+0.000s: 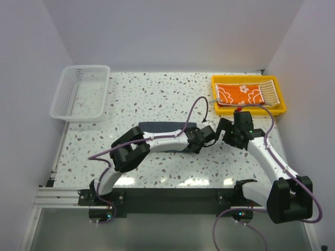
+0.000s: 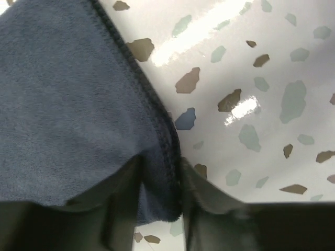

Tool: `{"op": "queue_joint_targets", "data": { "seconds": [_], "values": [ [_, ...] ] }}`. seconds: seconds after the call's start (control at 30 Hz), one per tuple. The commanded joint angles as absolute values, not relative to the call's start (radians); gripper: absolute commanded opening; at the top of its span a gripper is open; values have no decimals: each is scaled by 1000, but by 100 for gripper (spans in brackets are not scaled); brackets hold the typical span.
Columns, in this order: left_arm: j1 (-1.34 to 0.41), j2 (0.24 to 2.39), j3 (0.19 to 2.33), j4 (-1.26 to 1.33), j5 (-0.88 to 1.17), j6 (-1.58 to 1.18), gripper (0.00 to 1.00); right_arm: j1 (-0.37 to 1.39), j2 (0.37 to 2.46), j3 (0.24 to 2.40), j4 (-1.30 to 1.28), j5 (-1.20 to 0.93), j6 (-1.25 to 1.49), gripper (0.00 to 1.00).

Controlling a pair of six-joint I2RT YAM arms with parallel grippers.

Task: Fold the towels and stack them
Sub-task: Neatly place the folded towel into the bin

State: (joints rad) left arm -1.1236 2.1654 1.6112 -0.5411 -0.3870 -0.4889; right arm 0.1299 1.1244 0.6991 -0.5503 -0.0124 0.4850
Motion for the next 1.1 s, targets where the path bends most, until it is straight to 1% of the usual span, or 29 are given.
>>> {"op": "queue_joint_targets", "data": {
  "seconds": [0.0, 0.03, 0.07, 0.13, 0.17, 0.27, 0.43, 0.57, 0.77, 0.87, 1.07],
  "values": [
    [-1126, 2189, 1566, -560, -407, -514, 32, 127, 1121, 692, -491, -100, 532, 99],
    [-1126, 2180, 1551, -552, -403, -512, 27, 127, 1126, 692, -483, -110, 540, 99],
    [-1124, 2168, 1543, -536, -403, -511, 16, 127, 1126, 687, -468, -121, 560, 99],
    [-1121, 2119, 1511, -499, -399, -511, 4, 126, 1129, 687, -448, -159, 590, 99],
    [-1115, 2100, 1497, -485, -396, -511, 0, 127, 1132, 690, -436, -170, 600, 99],
    [-1091, 2008, 1448, -428, -341, -512, 0, 127, 1146, 687, -402, -215, 652, 99],
    [-1058, 1930, 1394, -362, -252, -517, 0, 127, 1210, 643, -275, -342, 805, 99],
    [-1049, 1905, 1397, -357, -229, -520, 0, 127, 1282, 586, -105, -422, 923, 99],
    [-1048, 1894, 1399, -347, -207, -522, 0, 143, 1380, 555, 46, -451, 1015, 99],
    [-1048, 1899, 1402, -347, -204, -522, 0, 156, 1475, 557, 119, -491, 1049, 99],
    [-1048, 1910, 1402, -342, -198, -532, 0, 248, 1604, 574, 196, -468, 1101, 99]
  ]
}}
